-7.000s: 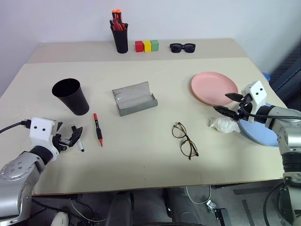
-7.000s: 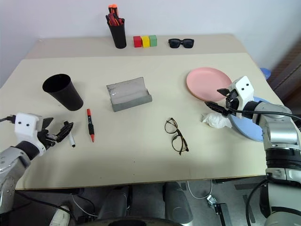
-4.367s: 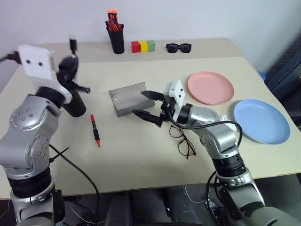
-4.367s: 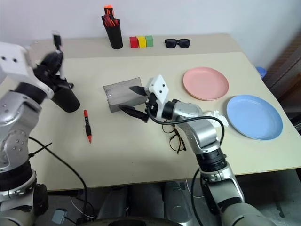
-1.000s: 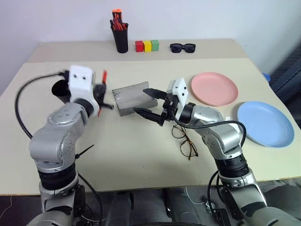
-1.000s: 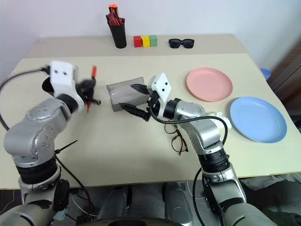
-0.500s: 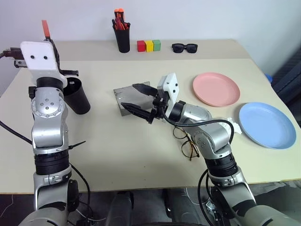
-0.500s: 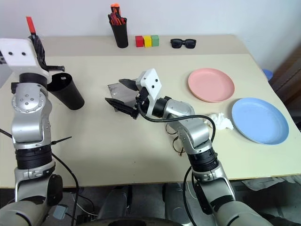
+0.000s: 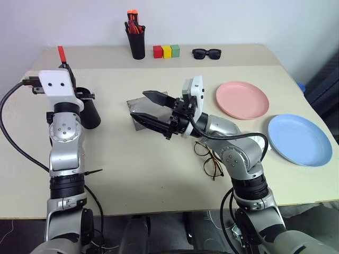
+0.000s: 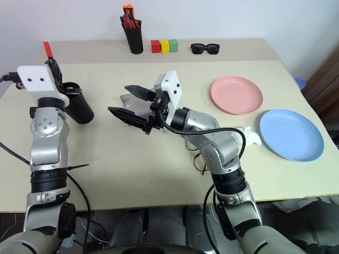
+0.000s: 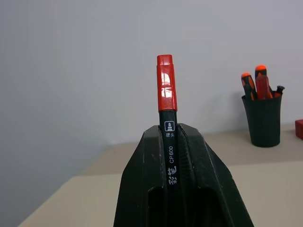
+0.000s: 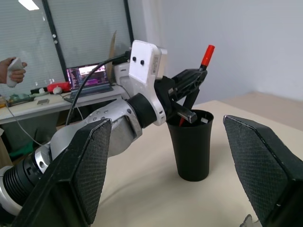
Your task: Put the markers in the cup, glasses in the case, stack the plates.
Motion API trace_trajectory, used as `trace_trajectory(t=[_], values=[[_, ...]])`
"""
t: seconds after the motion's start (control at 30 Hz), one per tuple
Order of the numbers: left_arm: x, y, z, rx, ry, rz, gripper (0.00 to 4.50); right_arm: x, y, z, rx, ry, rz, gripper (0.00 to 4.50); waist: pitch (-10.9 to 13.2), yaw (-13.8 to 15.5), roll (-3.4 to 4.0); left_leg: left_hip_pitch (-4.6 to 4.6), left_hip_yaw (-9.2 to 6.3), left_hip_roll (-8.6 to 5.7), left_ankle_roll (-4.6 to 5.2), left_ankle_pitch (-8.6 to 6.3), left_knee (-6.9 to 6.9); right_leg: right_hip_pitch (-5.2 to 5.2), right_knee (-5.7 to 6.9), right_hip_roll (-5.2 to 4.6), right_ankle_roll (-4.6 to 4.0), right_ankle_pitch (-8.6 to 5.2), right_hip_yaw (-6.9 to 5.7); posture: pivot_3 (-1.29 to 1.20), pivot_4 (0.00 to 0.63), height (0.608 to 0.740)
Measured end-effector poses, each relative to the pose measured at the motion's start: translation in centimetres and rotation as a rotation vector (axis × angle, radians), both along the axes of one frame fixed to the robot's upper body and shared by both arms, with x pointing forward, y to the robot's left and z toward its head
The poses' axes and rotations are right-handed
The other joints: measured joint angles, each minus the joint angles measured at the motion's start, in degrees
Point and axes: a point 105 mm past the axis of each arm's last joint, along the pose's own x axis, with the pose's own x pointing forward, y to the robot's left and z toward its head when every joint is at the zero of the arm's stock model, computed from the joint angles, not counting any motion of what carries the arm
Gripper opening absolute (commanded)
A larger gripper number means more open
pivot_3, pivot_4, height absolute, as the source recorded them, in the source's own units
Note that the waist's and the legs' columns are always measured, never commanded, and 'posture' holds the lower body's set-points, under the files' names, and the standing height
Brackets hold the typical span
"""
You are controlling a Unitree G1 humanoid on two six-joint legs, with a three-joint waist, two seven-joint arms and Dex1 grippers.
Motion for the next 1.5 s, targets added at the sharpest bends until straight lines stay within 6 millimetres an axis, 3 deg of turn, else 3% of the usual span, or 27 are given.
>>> trace_trajectory(t=[0.27, 0.3, 0.4, 0.67, 0.8, 0.9, 1.0, 1.07, 1.17, 1.37, 1.47, 1.5], values=[[-0.1, 0.2, -1.3, -0.025, 0.027, 0.017, 0.04, 0.0, 0.0, -0.1, -0.006, -0.002, 0.001, 3.86, 0.0, 0.0, 0.0, 0.0, -0.01, 0.0, 0.0, 0.0, 0.0, 0.0, 0.01, 0.0, 0.0, 0.0, 0.0, 0.0, 0.15, 0.74], [-0.1, 0.2, -1.4, -0.026, 0.027, 0.016, 0.88, 0.0, 0.0, -0.1, -0.008, -0.002, 0.001, 3.86, 0.0, 0.0, 0.0, 0.0, 0.0, 0.0, 0.0, 0.0, 0.0, 0.0, 0.0, 0.0, 0.0, 0.0, 0.0, 0.0, 0.15, 0.74], [-0.2, 0.2, -1.4, -0.028, 0.026, 0.023, 2.21, -0.1, 0.1, -0.2, -0.013, -0.002, 0.005, 3.86, 0.0, 0.0, 0.0, 0.0, -0.01, 0.0, 0.0, 0.0, 0.0, 0.0, 0.0, 0.0, 0.0, 0.0, -0.01, 0.0, 0.15, 0.74], [-0.2, 0.1, -1.1, -0.042, 0.01, 0.018, 2.21, -0.1, 0.2, -0.3, -0.024, -0.005, 0.004, 3.86, 0.0, 0.0, 0.0, 0.0, 0.0, 0.0, 0.0, 0.0, 0.0, 0.0, 0.0, 0.0, 0.0, 0.0, 0.0, 0.0, 0.15, 0.74], [0.0, -3.6, 0.9, -0.032, -0.023, -0.19, 2.21, 0.2, -0.5, -0.7, -0.061, -0.015, -0.018, 3.86, 0.0, 0.3, 0.0, -0.05, 0.0, -0.01, 0.0, 0.0, 0.03, 0.01, -0.03, -0.02, 0.0, 0.0, -0.02, 0.0, 0.15, 0.74], [0.2, -8.2, 1.4, 0.044, 0.056, -0.436, 3.14, 0.8, -2.0, -1.3, -0.136, -0.044, -0.054, 3.86, 0.0, 0.3, 0.0, -0.05, 0.0, -0.06, 0.0, 0.0, 0.04, 0.01, -0.04, -0.06, 0.01, 0.0, -0.01, 0.0, 0.15, 0.74], [0.6, -11.2, -0.8, 0.121, 0.236, -0.598, 4.41, 1.7, -4.5, -1.4, -0.197, -0.072, -0.124, 3.86, 0.0, -0.2, 0.01, 0.01, 0.0, -0.02, 0.01, 0.0, 0.0, 0.01, -0.02, 0.02, 0.0, -0.01, 0.0, 0.0, 0.15, 0.74], [1.0, -12.3, -2.5, 0.199, 0.386, -0.679, 4.41, 1.8, -6.3, -2.3, -0.283, -0.075, -0.137, 3.86, 0.0, -0.2, 0.02, 0.02, -0.04, 0.01, 0.02, 0.0, -0.03, 0.0, 0.01, 0.09, -0.02, -0.03, -0.01, 0.0, 0.15, 0.74], [0.9, -12.3, -5.4, 0.25, 0.623, -0.792, 4.41, 1.6, -9.4, -3.8, -0.385, -0.048, -0.175, 3.86, 0.0, -0.5, 0.07, 0.01, -0.03, 0.01, 0.05, -0.02, -0.05, 0.0, -0.03, 0.08, -0.02, -0.05, 0.0, 0.0, 0.15, 0.74], [0.0, -13.9, -9.8, 0.293, 0.908, -0.998, 4.41, 0.9, -11.4, -4.3, -0.456, -0.06, -0.206, 3.86, 0.1, -0.3, 0.09, -0.03, -0.03, 0.01, 0.05, -0.02, 0.02, 0.0, -0.05, 0.06, -0.02, -0.05, 0.0, 0.0, 0.15, 0.74], [0.8, -13.6, -10.6, 0.295, 0.971, -0.987, 3.6, 0.6, -12.1, -5.2, -0.497, -0.042, -0.216, 3.86, 0.1, 0.0, 0.09, -0.04, -0.02, 0.0, 0.05, -0.02, 0.04, 0.0, -0.07, 0.05, -0.02, -0.06, 0.01, 0.0, 0.15, 0.74], [1.1, -13.7, -10.7, 0.295, 0.976, -0.981, 3.13, 0.5, -12.3, -5.5, -0.508, -0.035, -0.218, 3.86, 0.1, 0.0, 0.09, -0.04, -0.02, 0.0, 0.05, -0.02, 0.04, 0.0, -0.07, 0.05, -0.01, -0.06, 0.0, 0.0, 0.15, 0.74]])
